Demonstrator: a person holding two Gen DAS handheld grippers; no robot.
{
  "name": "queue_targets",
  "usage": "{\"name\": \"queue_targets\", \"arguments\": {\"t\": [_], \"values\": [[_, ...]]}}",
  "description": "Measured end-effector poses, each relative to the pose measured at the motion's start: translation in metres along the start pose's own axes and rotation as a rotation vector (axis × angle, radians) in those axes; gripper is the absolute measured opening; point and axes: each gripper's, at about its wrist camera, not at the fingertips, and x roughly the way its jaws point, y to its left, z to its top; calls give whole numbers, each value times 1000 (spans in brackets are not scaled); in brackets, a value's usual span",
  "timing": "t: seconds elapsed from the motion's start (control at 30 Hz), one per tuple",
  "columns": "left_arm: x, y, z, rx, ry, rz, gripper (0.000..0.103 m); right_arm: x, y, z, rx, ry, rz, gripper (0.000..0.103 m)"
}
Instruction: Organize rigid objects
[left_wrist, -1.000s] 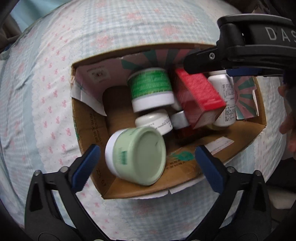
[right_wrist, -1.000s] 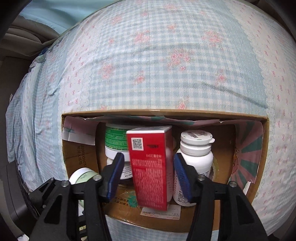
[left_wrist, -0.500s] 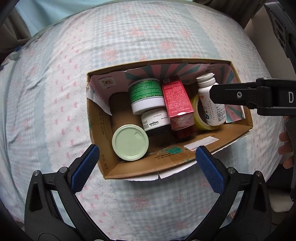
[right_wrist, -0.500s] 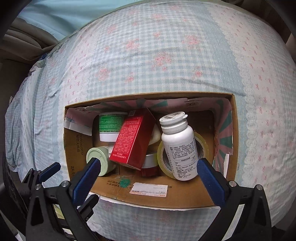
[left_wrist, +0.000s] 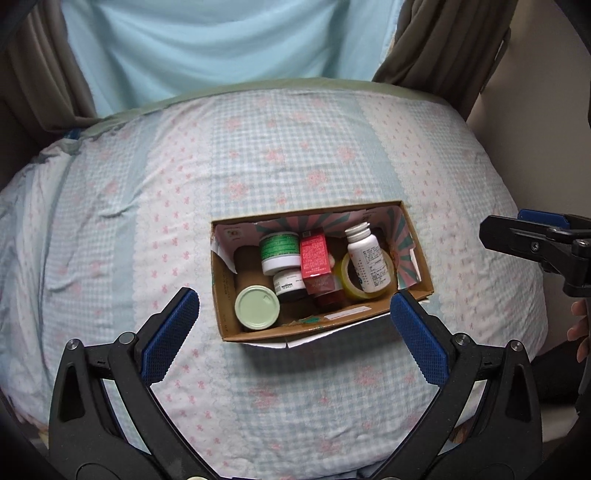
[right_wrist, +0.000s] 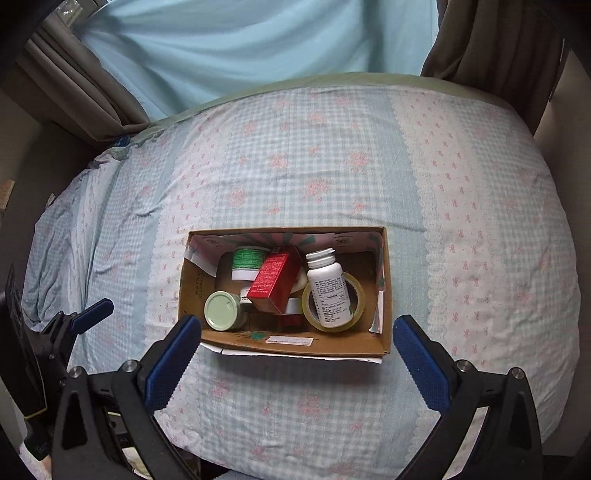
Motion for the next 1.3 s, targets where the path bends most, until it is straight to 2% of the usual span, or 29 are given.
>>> {"name": "queue_targets", "arguments": {"t": [0.1,0.27,0.37,0.6,0.8,1.07,1.3], "values": [[-47,-11,6,-39,-87,4,103,-52,-3,-8,-17,-94,-16,103],[-128,-40,6,-42,-268,67,103,-128,-11,-28,-57,-248,-75,103],[-168,-53,2,-66,-363,60,103,-161,-17,-39,-85,-342,-107,103],[-218,-84,-19,-60,-507,92,103,-209,-38,-63,-95,-469,-155,103],[-226,-112,-37,-27,-555,97,103,-230,-54,-81,-71,-533,-169,103],[-232,-131,-42,-11,-589,77,103,-245,-67,-92,-74,-583,-207,103],[-232,-141,-42,8,-579,74,103,-250,-71,-94,-81,-601,-208,103]]}}
